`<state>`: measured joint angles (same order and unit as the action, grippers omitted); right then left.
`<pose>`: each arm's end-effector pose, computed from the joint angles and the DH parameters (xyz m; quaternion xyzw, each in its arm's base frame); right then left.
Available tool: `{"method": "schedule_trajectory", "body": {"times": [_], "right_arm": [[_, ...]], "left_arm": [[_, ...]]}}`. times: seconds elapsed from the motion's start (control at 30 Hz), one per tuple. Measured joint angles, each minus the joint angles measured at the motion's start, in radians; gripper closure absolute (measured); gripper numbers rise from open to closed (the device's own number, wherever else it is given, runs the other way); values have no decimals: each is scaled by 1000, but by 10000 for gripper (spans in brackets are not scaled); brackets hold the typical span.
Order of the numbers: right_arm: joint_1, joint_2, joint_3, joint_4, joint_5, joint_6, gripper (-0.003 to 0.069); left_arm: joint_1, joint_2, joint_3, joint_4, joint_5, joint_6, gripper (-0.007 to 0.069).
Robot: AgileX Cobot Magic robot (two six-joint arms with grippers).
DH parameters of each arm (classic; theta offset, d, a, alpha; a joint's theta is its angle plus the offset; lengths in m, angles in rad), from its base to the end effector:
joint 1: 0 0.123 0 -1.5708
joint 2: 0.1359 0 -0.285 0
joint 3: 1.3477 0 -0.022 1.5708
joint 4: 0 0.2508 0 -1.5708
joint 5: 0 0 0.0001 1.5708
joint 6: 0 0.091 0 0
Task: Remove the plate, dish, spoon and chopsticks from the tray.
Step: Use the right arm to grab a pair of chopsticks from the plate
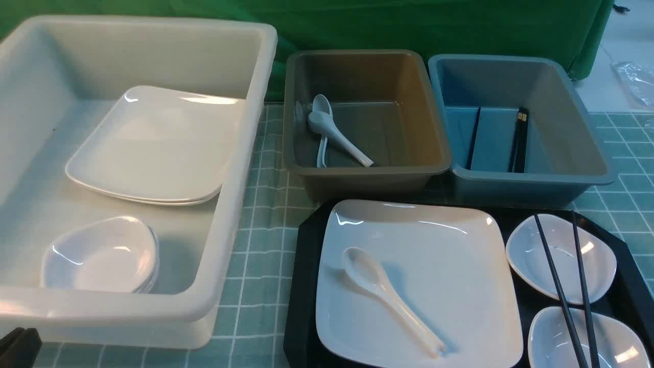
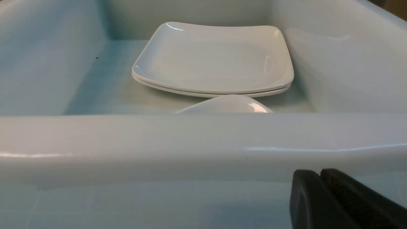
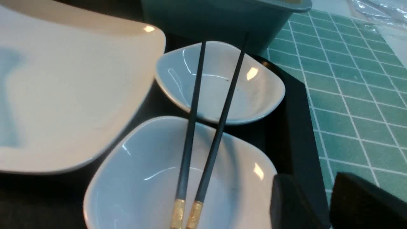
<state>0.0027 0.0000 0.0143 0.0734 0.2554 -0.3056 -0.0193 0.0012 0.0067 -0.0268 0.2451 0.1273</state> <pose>0.0556 0.0018 0.1853 -0.0968 0.7623 -0.0670 0.6365 0.0557 -0.0017 0.1886 0.0481 0.7617 0.0240 0.6457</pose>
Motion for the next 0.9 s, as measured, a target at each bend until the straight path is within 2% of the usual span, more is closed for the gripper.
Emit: {"method": "schedule_trajectory", "body": {"times": [0.43,0.67,0.77,0.9], "right_arm": [[0,0,0,0,-1,0,417],[0,0,0,0,-1,0,417],[0,0,0,0,-1,0,417],[0,0,0,0,-1,0,417]], "left_arm": [[0,0,0,-1,-12,-5,608],[0,0,0,-318,-338,-197,608],[0,0,0,-364,-487,-237,608],[0,0,0,-373,-602,-266,608]]}}
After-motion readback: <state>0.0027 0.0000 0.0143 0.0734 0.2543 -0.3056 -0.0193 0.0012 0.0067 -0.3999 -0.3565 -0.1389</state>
